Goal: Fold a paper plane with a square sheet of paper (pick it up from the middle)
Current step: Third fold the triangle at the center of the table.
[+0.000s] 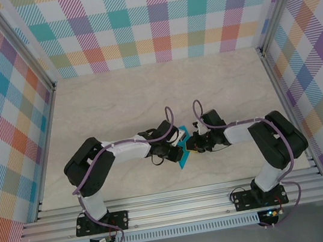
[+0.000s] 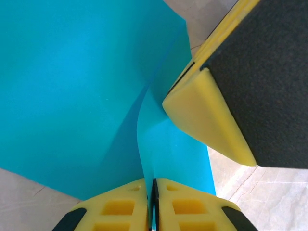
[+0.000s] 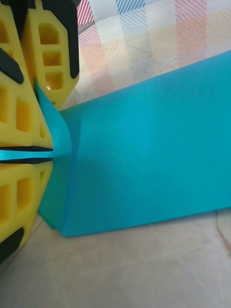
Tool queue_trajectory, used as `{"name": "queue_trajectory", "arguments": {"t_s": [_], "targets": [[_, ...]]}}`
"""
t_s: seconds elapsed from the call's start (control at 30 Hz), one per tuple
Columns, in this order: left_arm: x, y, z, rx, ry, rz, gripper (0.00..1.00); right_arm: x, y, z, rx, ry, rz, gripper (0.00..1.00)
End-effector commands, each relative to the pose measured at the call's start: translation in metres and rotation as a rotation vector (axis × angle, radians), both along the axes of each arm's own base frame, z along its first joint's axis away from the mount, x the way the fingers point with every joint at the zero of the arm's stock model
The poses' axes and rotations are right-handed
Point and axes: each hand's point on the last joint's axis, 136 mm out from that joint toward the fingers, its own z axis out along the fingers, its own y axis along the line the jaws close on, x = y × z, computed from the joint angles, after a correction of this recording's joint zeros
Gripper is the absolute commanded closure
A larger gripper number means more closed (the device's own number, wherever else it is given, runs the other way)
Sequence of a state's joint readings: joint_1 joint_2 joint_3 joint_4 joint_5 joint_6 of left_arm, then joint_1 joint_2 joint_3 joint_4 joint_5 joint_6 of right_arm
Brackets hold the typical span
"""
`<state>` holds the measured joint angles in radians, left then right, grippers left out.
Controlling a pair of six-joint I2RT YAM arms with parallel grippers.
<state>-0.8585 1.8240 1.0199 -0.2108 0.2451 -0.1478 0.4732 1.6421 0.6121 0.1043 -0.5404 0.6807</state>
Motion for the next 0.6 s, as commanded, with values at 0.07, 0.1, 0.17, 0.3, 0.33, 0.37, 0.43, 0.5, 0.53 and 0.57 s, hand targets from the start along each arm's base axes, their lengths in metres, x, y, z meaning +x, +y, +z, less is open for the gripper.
{"name": "queue_trajectory", "arguments": {"t_s": [0.07,0.1,0.17,0.3,0.33,0.37,0.43,0.5,0.53,0.57], "targets": [[-0.002,0.01,-0.011,0.051,0.017,0.007,0.88,-0.01,-0.005,0.018,0.022,-0.04,-0.013,0.85],[-0.002,0.01,-0.01,0.05,0.016,0.006,0.88,-0.011,-0.005,0.021,0.032,-0.047,-0.018,0.84],[-0.002,0.01,-0.012,0.051,0.018,0.007,0.88,-0.015,-0.005,0.022,0.045,-0.041,-0.026,0.84],[0.0,0.009,-0.012,0.05,0.015,0.011,0.89,-0.018,0.002,0.024,0.097,-0.052,-0.022,0.83],[0.0,0.009,-0.012,0.049,0.015,0.011,0.88,-0.018,0.003,0.021,0.101,-0.042,-0.031,0.83],[0.0,0.008,-0.011,0.045,0.016,0.011,0.88,-0.019,0.005,0.02,0.105,-0.037,-0.028,0.83],[0.0,0.007,-0.011,0.043,0.016,0.011,0.89,-0.019,0.009,0.018,0.107,-0.041,-0.017,0.83],[0.0,0.007,-0.011,0.044,0.018,0.009,0.88,-0.02,0.011,0.015,0.089,-0.041,-0.013,0.83],[0.0,0.006,-0.011,0.044,0.018,0.008,0.88,-0.019,0.011,0.012,0.075,-0.039,-0.014,0.83],[0.0,0.007,-0.012,0.046,0.019,0.008,0.88,-0.02,0.01,0.009,0.06,-0.036,-0.014,0.83]]}}
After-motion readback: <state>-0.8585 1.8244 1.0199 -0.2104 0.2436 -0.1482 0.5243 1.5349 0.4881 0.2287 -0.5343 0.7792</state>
